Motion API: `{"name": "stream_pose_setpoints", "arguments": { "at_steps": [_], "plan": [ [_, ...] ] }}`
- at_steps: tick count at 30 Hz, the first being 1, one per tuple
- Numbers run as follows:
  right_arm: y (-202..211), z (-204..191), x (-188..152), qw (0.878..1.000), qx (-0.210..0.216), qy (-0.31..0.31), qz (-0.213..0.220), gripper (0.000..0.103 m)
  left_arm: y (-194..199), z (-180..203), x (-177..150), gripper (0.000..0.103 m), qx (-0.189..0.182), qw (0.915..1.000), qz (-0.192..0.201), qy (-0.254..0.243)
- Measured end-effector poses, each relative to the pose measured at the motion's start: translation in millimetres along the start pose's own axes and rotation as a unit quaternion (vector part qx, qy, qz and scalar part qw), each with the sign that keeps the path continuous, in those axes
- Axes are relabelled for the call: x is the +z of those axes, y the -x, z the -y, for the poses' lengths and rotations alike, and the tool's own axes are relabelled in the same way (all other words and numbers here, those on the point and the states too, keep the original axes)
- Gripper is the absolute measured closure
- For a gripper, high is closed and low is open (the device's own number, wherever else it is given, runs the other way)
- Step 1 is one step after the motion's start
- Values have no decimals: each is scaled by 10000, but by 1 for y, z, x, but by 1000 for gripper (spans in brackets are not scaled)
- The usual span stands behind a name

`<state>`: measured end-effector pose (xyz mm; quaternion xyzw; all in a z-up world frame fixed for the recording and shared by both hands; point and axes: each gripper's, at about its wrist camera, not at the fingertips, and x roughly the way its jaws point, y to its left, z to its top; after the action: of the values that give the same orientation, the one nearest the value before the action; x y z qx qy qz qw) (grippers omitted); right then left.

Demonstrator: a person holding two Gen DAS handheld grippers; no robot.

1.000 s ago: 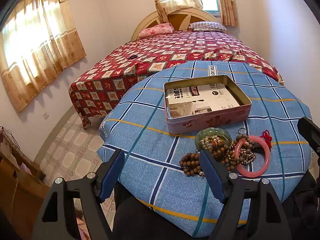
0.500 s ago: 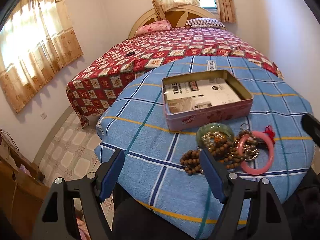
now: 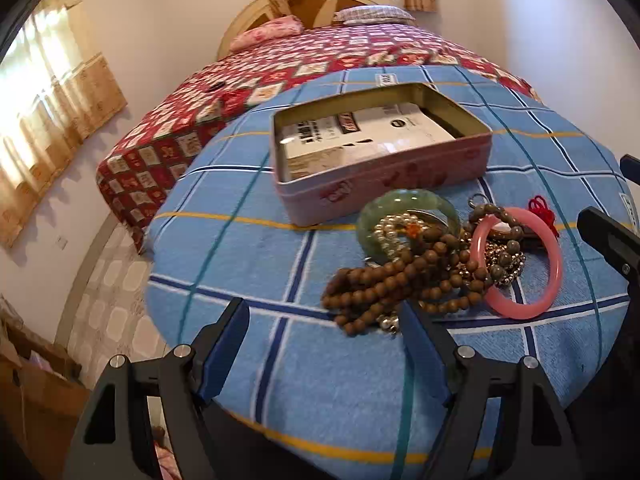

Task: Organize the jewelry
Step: 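Grasp the brown wooden bead strand with the left gripper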

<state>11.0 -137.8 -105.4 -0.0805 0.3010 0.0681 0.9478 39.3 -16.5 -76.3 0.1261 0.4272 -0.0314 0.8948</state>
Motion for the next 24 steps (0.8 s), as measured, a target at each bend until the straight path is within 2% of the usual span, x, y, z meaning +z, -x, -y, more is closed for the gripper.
{"name": "stream_pose_setpoints", "arguments": {
  "at_steps": [6, 10, 11, 12, 17, 20, 24],
  "plan": [
    [0, 3, -1, 9999, 33, -72, -64, 0, -16, 2, 6, 26, -141, 9998, -39, -96],
    [-7, 3, 3, 9999, 62, -72, -112, 0, -22, 0, 11, 26, -457, 9989, 20, -86],
    [-9, 4, 3, 9999, 73, -70, -134, 0, -23, 0, 11, 35, -554, 9984, 40, -82],
    [-9, 4, 2, 9998, 76, -64, -150, 0, -24, 0, 10, 50, -724, 9973, 22, -69],
    [-11, 4, 3, 9998, 100, -79, -161, 0, -22, -1, 9, 58, -823, 9966, 32, -38],
    [-13, 5, 3, 9998, 129, -82, -158, 0, -19, -5, 7, 78, -818, 9966, 50, -14],
    [-17, 8, 3, 9996, 129, -136, -208, 0, -13, -14, 10, 79, -716, 9973, 169, -7]
  ]
}}
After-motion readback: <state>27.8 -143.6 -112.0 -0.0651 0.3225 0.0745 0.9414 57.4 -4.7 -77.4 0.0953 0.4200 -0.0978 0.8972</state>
